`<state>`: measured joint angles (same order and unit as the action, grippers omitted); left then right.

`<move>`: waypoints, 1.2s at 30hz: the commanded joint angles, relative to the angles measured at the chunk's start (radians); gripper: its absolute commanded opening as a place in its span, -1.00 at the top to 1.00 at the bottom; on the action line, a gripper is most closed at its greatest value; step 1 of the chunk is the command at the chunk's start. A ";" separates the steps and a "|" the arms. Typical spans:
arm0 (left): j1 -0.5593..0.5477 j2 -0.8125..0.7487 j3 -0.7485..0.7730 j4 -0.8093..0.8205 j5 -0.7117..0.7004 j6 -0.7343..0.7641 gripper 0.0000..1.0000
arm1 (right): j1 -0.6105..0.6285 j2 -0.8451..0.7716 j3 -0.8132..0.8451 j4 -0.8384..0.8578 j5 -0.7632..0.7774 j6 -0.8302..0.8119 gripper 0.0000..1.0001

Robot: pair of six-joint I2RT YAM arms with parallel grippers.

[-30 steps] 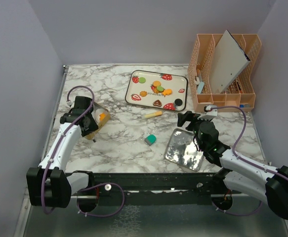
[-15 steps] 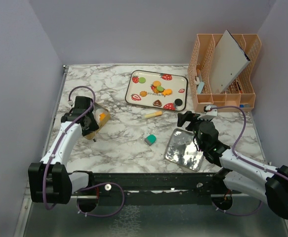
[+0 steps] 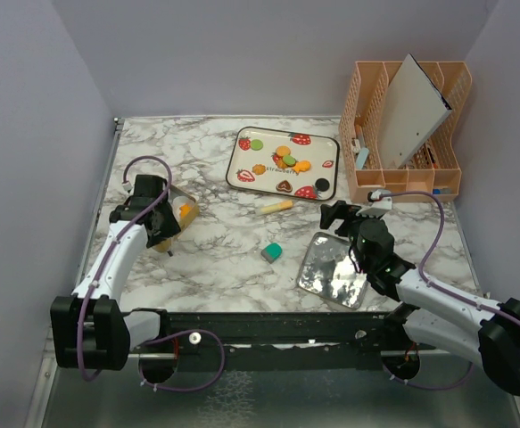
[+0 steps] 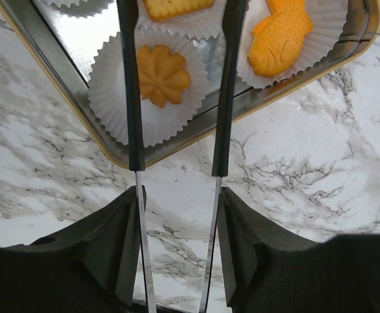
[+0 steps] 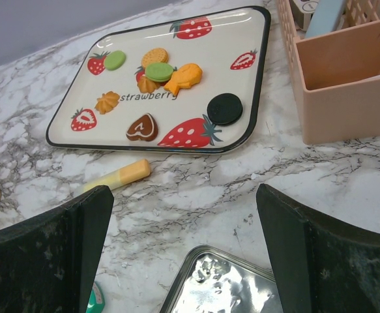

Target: Pack the cookies

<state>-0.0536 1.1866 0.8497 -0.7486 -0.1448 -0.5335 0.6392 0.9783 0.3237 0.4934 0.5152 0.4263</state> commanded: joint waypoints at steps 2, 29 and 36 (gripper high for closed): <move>0.005 -0.041 0.015 0.003 0.012 0.008 -0.04 | -0.004 0.009 -0.009 0.024 -0.004 -0.001 -1.00; -0.425 -0.011 0.078 0.386 0.068 0.028 0.25 | -0.004 -0.001 -0.012 0.024 0.001 -0.006 -1.00; -0.530 0.106 0.029 0.638 -0.025 0.089 0.22 | -0.004 -0.006 -0.014 0.021 0.008 -0.011 -1.00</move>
<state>-0.5396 1.2488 0.9241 -0.3408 -0.0799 -0.4847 0.6392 0.9813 0.3237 0.4934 0.5152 0.4259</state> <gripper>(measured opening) 0.385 0.997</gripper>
